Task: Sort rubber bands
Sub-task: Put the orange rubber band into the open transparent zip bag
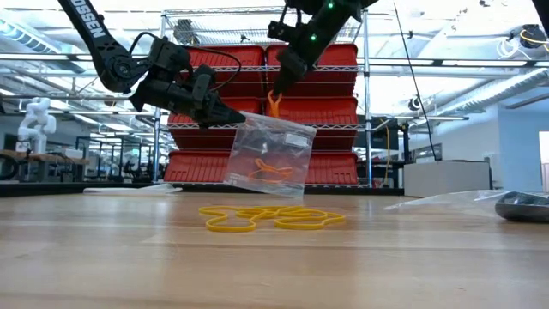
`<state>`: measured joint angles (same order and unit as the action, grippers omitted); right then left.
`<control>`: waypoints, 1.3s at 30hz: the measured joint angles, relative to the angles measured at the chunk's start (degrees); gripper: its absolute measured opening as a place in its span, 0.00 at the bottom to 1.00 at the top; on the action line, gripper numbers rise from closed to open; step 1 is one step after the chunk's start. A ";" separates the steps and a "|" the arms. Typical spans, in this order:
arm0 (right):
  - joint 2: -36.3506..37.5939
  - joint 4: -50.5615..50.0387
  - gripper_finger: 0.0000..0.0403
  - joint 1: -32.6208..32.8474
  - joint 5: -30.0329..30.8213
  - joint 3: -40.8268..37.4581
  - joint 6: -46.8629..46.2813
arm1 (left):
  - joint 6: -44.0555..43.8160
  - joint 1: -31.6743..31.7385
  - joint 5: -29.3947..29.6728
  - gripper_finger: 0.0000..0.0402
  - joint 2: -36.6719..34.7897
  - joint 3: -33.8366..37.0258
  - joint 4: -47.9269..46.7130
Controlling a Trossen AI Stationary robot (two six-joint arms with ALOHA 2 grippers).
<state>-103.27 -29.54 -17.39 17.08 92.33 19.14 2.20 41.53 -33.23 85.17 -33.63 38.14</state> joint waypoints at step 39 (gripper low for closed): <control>-6.05 -1.87 0.00 -1.81 -12.93 -0.02 -1.22 | -0.02 -0.04 0.00 0.00 0.02 0.04 0.18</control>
<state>-109.32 -31.42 -19.20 4.15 92.31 17.92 2.17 41.50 -33.23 85.19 -33.58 38.31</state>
